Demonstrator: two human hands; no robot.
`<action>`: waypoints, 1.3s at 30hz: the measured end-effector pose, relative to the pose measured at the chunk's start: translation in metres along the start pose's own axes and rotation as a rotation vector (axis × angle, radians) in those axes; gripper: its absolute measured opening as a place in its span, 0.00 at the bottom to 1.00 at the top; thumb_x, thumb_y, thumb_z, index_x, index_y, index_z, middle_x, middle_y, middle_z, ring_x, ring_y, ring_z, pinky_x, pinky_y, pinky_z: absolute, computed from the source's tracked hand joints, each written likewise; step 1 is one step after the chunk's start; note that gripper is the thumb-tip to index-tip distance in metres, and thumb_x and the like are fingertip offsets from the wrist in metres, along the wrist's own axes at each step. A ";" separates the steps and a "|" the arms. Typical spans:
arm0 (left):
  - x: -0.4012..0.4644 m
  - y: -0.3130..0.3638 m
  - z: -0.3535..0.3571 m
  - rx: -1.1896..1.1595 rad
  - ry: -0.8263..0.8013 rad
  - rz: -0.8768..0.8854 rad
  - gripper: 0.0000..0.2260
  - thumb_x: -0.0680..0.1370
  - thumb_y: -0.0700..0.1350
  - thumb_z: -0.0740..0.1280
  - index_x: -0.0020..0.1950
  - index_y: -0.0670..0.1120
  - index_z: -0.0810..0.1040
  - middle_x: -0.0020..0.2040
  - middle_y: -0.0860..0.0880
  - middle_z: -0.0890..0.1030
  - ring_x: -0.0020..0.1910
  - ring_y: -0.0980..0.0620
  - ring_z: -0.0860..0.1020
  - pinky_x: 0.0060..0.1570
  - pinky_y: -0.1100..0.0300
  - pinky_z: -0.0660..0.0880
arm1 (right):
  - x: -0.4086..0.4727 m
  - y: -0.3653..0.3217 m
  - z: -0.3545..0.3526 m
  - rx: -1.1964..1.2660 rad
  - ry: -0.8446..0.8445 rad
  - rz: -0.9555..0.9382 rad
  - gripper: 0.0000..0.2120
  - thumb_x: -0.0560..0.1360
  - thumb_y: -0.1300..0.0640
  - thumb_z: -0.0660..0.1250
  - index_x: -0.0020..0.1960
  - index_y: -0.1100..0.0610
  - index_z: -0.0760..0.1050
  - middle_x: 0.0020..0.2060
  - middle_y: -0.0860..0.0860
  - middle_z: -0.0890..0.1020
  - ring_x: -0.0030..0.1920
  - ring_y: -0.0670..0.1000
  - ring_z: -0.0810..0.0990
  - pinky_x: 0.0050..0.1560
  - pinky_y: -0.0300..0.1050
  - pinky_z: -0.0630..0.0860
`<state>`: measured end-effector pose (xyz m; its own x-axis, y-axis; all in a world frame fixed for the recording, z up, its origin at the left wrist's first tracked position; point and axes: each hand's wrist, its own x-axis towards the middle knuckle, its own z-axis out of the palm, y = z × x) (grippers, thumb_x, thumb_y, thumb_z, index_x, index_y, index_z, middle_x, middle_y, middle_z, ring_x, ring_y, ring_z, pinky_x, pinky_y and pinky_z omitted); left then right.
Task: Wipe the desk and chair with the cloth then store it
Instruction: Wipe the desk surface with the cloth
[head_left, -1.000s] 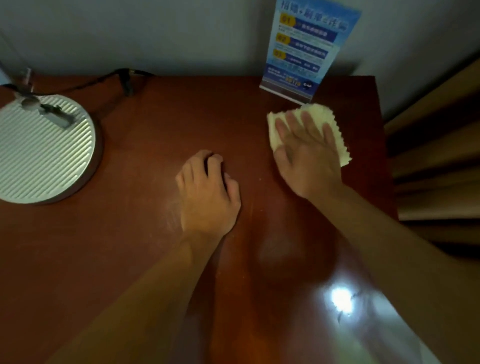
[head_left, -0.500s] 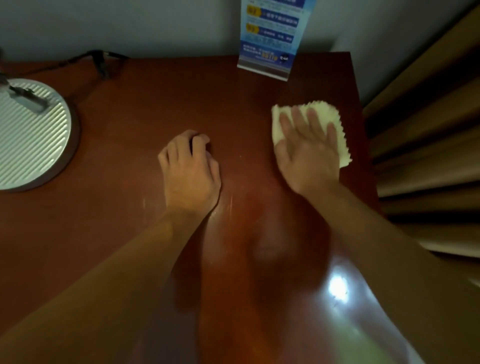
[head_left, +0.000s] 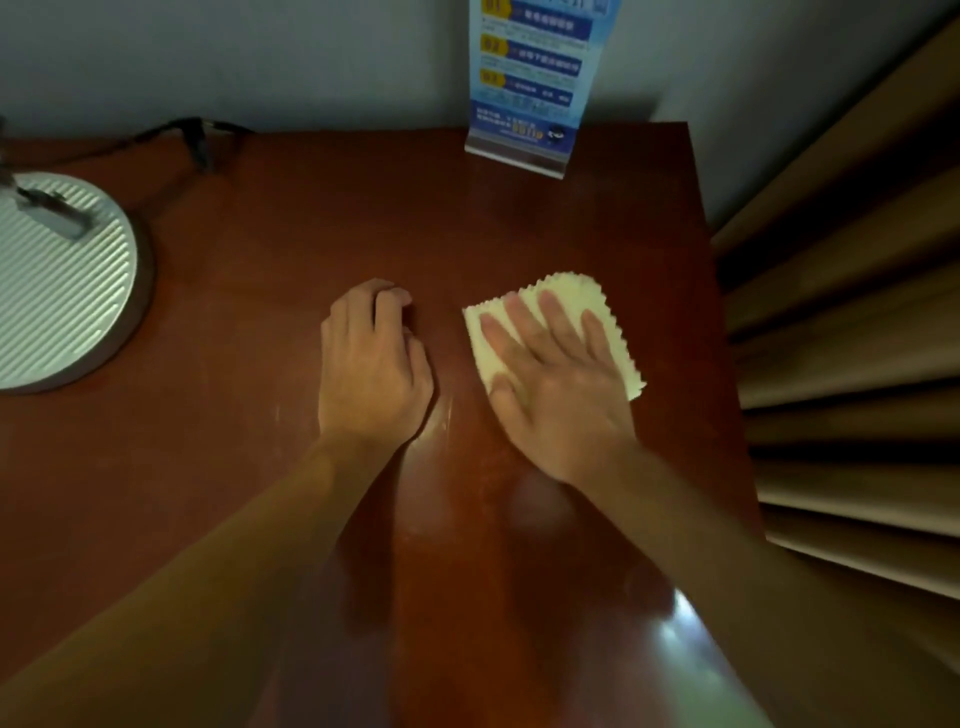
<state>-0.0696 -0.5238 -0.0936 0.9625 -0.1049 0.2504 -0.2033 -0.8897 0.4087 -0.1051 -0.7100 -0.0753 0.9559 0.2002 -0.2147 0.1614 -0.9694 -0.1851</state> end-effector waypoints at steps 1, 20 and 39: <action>0.000 0.000 0.000 -0.006 -0.005 -0.010 0.15 0.75 0.38 0.57 0.59 0.38 0.75 0.60 0.39 0.75 0.59 0.40 0.73 0.59 0.48 0.70 | 0.011 0.009 -0.004 -0.005 0.007 0.004 0.29 0.79 0.42 0.42 0.79 0.45 0.54 0.80 0.48 0.55 0.80 0.54 0.48 0.78 0.59 0.44; -0.074 -0.020 -0.061 -0.005 -0.128 -0.104 0.16 0.73 0.36 0.65 0.59 0.44 0.75 0.63 0.43 0.74 0.64 0.44 0.70 0.64 0.51 0.62 | -0.019 -0.057 -0.001 0.034 -0.127 -0.057 0.27 0.80 0.47 0.46 0.79 0.47 0.57 0.80 0.49 0.55 0.80 0.56 0.48 0.77 0.64 0.45; -0.145 -0.055 -0.070 0.035 -0.005 -0.128 0.12 0.76 0.39 0.64 0.60 0.40 0.77 0.62 0.40 0.75 0.61 0.44 0.71 0.61 0.49 0.66 | 0.019 -0.070 -0.008 -0.092 -0.115 0.011 0.26 0.82 0.49 0.49 0.79 0.47 0.54 0.80 0.47 0.53 0.79 0.54 0.49 0.75 0.61 0.52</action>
<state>-0.2106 -0.4281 -0.0909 0.9810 0.0088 0.1939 -0.0720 -0.9111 0.4058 -0.0960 -0.6394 -0.0588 0.9241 0.1992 -0.3260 0.1777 -0.9795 -0.0947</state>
